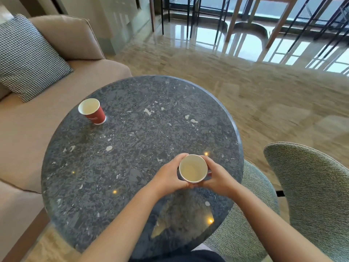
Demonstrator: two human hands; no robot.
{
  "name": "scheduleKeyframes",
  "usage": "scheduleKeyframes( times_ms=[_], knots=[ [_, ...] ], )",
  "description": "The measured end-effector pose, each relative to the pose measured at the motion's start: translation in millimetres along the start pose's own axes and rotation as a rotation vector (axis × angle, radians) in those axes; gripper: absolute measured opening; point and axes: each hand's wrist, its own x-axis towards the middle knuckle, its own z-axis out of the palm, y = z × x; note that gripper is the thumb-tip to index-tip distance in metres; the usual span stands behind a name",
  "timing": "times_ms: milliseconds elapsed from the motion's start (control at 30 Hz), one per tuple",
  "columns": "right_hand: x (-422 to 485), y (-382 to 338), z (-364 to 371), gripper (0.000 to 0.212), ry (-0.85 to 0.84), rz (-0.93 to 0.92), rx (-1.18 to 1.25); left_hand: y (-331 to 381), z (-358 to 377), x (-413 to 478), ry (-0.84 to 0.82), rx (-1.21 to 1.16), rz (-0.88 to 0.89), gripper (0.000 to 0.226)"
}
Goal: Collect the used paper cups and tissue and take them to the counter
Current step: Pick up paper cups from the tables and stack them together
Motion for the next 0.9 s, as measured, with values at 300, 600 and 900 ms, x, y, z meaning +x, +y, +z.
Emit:
scheduleKeyframes(
  times_ms=[300, 600, 900],
  knots=[
    [6.7, -54.4, 32.4, 0.07, -0.112, -0.136, -0.049, -30.1, -31.3, -46.0, 0.117, -0.173, -0.075, 0.076],
    [15.6, -131.1, 124.4, 0.07, -0.208, -0.212, -0.081, -80.2, -106.2, -121.5, 0.207, -0.197, -0.112, 0.072],
    [13.8, -196.1, 274.4, 0.073, -0.241, -0.221, -0.029, -174.7, -185.7, -225.0, 0.27, -0.181, -0.143, 0.071]
  ],
)
